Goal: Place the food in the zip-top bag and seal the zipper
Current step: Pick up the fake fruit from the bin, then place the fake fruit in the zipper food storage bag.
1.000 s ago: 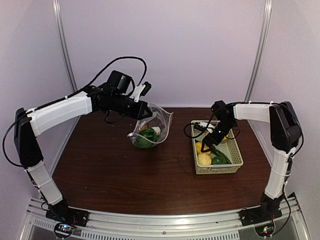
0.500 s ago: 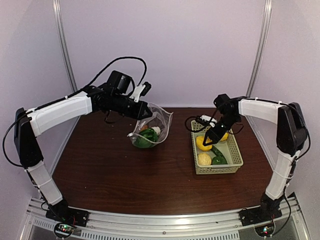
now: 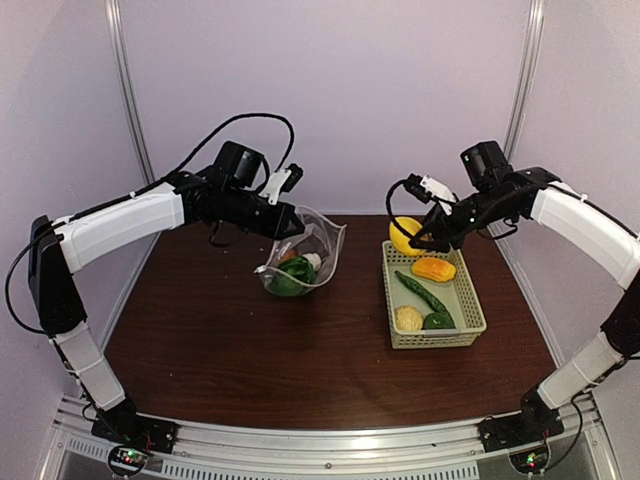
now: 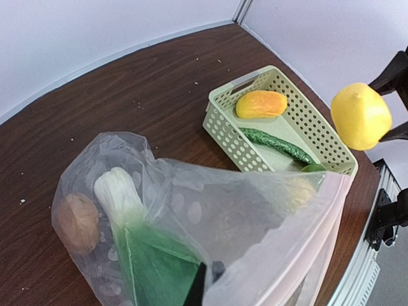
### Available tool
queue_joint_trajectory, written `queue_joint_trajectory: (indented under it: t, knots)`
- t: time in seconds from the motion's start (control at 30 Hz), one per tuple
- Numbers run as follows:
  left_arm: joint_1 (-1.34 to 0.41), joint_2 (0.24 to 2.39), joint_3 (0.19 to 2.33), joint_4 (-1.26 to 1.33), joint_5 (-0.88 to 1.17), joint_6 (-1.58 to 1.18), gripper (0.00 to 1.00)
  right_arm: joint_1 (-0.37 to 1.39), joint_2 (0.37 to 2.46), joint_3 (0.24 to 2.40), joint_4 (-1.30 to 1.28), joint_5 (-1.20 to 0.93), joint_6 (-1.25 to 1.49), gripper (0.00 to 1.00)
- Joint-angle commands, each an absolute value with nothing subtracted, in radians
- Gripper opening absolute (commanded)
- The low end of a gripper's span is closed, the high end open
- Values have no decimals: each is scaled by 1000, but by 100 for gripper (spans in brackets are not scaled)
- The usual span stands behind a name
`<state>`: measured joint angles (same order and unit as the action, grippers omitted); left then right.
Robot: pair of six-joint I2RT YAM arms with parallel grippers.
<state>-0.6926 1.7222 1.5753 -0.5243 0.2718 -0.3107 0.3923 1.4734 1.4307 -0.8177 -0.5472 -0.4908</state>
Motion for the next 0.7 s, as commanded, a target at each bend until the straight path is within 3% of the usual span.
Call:
queue_joint_trajectory:
  t: [0.0,0.43,0.67]
  knots:
    - [-684,1723,1569,-480,311,-291,0,491,1492,1547,-794,-632,-499,49]
    - [-684,1714,1555,-445,365,-307,0,778,1634,1800,-874,-580,-524,49]
    - [-684,1691,1557,-445,379,-309,0,851,1770,1870,-872,-367,-522,47]
